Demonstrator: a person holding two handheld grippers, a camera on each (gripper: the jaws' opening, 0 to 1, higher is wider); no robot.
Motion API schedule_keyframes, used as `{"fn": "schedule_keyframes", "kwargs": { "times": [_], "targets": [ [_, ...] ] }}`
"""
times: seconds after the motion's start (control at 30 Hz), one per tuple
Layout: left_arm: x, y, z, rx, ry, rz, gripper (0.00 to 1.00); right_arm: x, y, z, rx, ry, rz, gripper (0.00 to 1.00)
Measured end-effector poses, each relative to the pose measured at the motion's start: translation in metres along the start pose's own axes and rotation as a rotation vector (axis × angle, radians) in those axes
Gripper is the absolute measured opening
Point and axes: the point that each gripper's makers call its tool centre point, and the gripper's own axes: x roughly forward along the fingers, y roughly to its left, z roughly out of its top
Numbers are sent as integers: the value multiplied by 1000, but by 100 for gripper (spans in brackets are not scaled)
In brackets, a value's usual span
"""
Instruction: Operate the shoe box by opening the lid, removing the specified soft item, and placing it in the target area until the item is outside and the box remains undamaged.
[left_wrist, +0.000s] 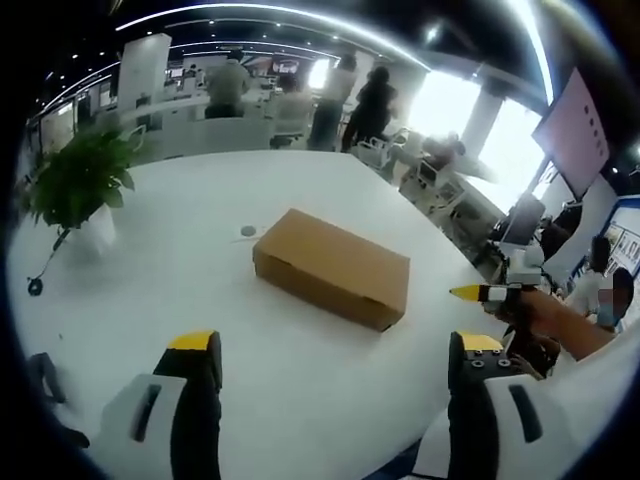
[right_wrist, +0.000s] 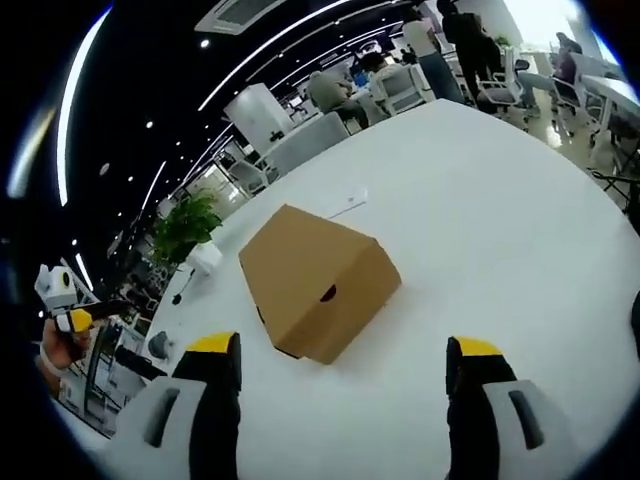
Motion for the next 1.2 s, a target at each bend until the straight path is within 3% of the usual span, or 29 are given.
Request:
{"fn": "schedule_keyframes", "kwargs": {
  "times": [0.47, 0.77, 1.2],
  "targets": [
    [-2, 6, 3, -4, -7, 16, 96, 19, -3, -5, 74, 0, -22, 83],
    [0, 2, 0, -3, 3, 16, 96, 32, 1, -5, 162, -11, 12, 79],
    [-6, 13, -7, -32, -2, 42, 96, 50, 4, -10, 266, -6, 28, 77]
  ]
}}
